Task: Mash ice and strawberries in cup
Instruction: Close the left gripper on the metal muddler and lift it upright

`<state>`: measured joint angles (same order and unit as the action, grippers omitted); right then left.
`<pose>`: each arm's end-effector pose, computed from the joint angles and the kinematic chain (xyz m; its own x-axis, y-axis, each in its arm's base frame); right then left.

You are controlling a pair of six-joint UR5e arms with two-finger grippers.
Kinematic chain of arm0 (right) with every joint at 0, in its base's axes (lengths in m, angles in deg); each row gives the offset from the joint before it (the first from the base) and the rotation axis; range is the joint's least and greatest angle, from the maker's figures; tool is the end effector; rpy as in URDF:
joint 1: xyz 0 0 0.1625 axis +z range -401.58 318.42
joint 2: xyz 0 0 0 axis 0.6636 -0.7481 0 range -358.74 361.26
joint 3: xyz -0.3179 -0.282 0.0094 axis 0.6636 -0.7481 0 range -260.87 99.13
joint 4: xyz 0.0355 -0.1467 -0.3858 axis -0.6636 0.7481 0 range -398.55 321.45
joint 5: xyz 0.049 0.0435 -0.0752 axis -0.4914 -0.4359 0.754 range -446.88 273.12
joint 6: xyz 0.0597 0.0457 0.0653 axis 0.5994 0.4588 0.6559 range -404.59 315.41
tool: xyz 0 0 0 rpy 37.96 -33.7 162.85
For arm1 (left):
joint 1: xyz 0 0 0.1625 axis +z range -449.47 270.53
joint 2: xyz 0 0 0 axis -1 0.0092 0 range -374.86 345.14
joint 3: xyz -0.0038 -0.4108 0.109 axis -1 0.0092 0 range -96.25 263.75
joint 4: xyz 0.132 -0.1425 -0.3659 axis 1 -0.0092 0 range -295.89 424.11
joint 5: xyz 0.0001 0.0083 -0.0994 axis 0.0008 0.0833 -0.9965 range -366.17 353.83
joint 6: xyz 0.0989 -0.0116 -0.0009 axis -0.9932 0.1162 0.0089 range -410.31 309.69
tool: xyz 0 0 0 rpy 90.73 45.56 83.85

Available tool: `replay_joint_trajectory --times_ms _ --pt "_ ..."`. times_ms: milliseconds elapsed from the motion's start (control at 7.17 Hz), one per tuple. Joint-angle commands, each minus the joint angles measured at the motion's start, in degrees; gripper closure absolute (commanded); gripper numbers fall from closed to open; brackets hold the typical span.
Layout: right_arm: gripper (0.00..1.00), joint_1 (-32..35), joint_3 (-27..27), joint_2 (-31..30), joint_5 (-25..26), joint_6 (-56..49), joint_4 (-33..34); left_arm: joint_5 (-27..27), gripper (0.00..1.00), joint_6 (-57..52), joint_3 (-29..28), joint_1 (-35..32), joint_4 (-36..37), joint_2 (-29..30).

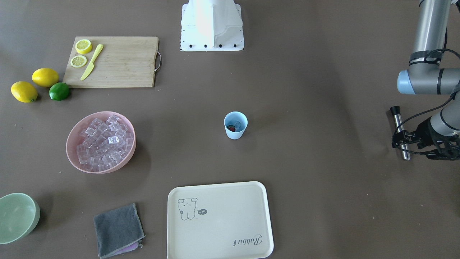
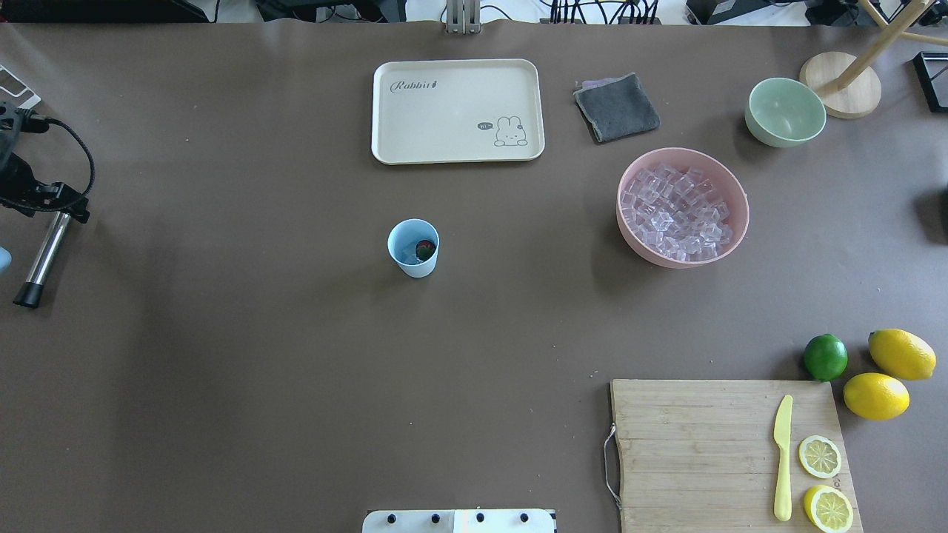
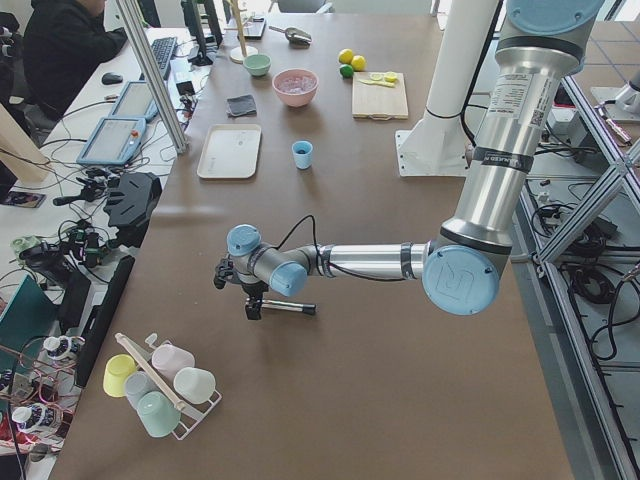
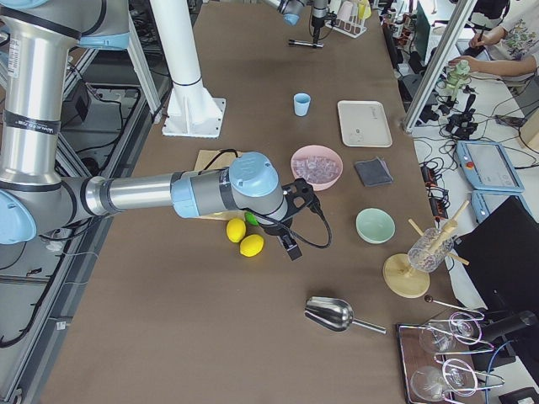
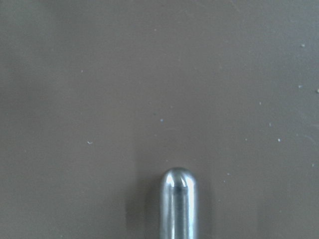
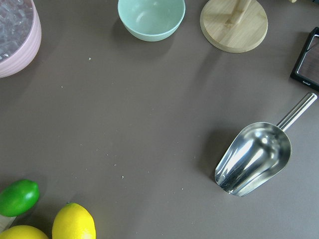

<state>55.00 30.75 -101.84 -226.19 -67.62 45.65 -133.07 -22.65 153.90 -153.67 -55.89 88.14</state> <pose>0.1037 -0.3950 0.5566 0.6592 -0.4793 0.5794 0.1597 0.8422 0.5150 0.1985 -0.5795 0.6574 0.7324 0.1122 -0.6716 -0.0679 0.9935 0.0919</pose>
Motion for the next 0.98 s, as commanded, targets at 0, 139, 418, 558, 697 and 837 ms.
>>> replay_joint_trajectory --times_ms 0,139,418,558,697,837 --pt "0.02 0.5 0.0 -0.1 0.3 -0.1 0.0 0.3 0.28 0.0 0.1 0.7 -0.3 -0.1" --pt "0.02 0.7 0.0 -0.2 0.3 -0.1 0.0 0.3 0.43 0.1 0.0 0.7 -0.2 0.0" --pt "0.02 1.0 0.0 -0.2 0.3 -0.1 0.0 0.1 1.0 0.0 0.2 0.7 -1.9 0.0" --pt "0.02 1.1 0.0 -0.2 0.3 -0.1 0.0 0.3 1.0 0.5 1.1 0.7 -3.3 0.0" --pt "0.02 1.2 -0.1 -0.3 0.3 -0.2 0.0 0.3 1.0 0.6 1.6 0.7 -3.0 0.5" --pt "0.02 1.5 0.0 -0.4 0.3 -0.2 0.3 0.4 1.0 1.2 2.8 0.6 -3.5 0.6"
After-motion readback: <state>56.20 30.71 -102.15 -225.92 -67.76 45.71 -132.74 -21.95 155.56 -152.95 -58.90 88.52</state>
